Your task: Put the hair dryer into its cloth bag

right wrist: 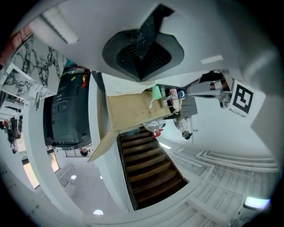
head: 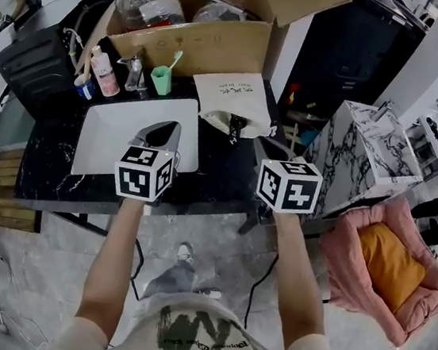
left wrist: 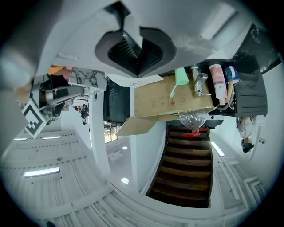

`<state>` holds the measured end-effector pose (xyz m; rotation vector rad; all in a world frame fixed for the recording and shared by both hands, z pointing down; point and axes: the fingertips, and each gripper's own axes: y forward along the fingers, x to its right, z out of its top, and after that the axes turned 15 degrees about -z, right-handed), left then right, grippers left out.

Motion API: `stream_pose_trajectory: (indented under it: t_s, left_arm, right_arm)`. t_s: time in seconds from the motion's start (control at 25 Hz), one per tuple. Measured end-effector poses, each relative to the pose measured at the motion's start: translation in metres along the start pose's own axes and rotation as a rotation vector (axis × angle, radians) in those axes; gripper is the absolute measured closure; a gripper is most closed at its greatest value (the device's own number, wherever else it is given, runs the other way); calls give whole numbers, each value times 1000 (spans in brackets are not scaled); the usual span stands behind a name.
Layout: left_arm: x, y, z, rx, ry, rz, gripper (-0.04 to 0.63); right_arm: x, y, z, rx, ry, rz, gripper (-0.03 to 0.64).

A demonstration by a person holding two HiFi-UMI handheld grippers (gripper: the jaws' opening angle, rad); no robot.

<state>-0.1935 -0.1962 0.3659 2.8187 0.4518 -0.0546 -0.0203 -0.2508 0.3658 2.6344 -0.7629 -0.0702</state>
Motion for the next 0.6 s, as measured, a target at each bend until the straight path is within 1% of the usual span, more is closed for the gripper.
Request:
stream_pose_trajectory:
  t_s: [0.2,0.28,0.6]
  left_arm:
    - [0,-9,-1,6,-4,13,591]
    - [2,-9,-2,-1,2,8,591]
    - [5,-11,-5,-10,-15,-6,591]
  right_arm:
    - [-1,-5,0,12,-3,3,618]
    - [-2,-7,0,16,-3,6,618]
    - [-1,-10,0,17,-4,7,618]
